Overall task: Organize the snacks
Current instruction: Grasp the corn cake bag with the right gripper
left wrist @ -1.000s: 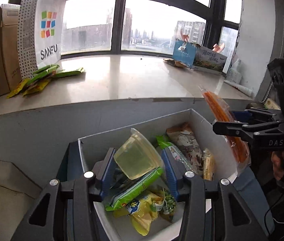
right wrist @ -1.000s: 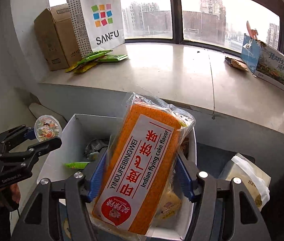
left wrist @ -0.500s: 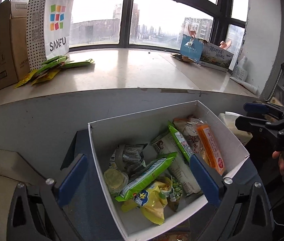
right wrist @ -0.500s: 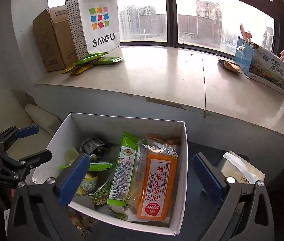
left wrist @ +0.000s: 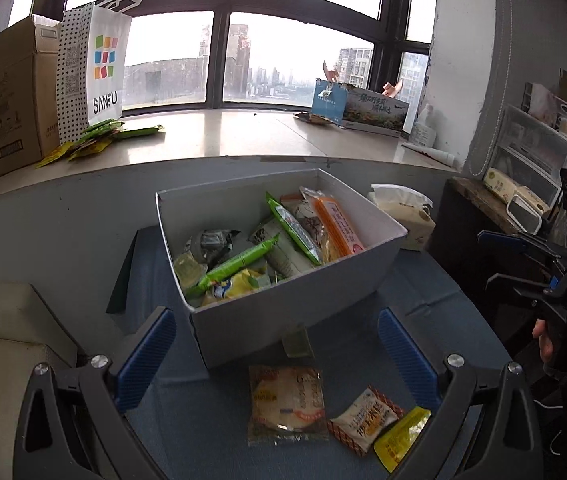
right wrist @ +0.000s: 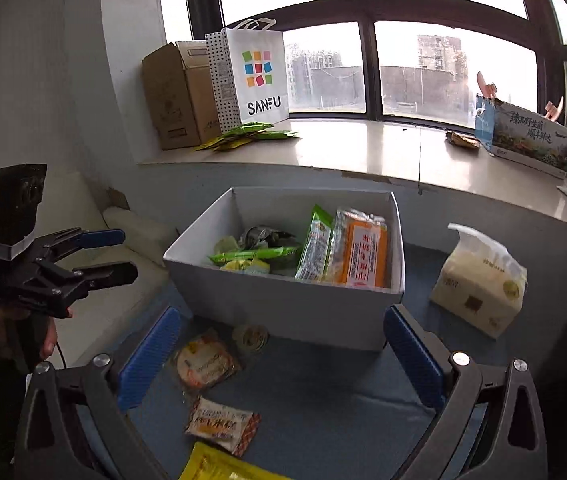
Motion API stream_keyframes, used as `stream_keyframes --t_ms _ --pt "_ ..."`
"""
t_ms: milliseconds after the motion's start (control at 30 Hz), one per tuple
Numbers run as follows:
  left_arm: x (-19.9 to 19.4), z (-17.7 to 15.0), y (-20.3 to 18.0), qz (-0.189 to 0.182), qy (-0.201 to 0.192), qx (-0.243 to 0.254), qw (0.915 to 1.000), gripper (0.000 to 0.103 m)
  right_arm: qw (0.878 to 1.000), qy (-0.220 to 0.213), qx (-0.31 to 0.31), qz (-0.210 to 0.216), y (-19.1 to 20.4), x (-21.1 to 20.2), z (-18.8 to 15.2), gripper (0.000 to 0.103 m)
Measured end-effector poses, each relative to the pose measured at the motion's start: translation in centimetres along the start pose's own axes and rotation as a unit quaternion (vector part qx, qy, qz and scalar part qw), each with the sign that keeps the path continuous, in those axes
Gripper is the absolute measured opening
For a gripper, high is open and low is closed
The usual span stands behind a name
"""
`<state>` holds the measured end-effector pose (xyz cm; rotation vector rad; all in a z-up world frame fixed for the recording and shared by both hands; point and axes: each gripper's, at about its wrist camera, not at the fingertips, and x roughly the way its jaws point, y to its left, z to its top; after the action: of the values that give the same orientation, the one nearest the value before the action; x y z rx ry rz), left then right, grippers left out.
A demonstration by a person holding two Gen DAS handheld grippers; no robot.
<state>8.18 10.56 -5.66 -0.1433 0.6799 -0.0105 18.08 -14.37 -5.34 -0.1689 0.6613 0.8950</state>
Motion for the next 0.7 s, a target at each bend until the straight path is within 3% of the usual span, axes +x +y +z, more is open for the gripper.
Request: stream_keyframes --t_ms 167,300,500,700 --pt "-1.4 -4.5 -0.9 0.0 0.017 -0.01 0.9998 0.103 0.999 0.037 0.023 0.012 0.2 -0.9 -6.5 0.103" --pt "-1.8 -6.2 -0.4 -0.001 0.024 -0.027 0.9993 0.103 0.997 0.072 0.02 0.01 0.8 -0.3 -10.0 0.103" --pt "-2.1 -6.7 -0.2 0.008 0.026 -0.031 0.9992 0.103 0.991 0.132 -0.003 0.002 3.0 3.3 -10.9 0.103" --pt "-2.8 -6.7 -0.2 0.01 0.021 -0.029 0.9993 0.103 0.982 0.183 -0.048 0.026 5.6 8.2 -10.3 0.103"
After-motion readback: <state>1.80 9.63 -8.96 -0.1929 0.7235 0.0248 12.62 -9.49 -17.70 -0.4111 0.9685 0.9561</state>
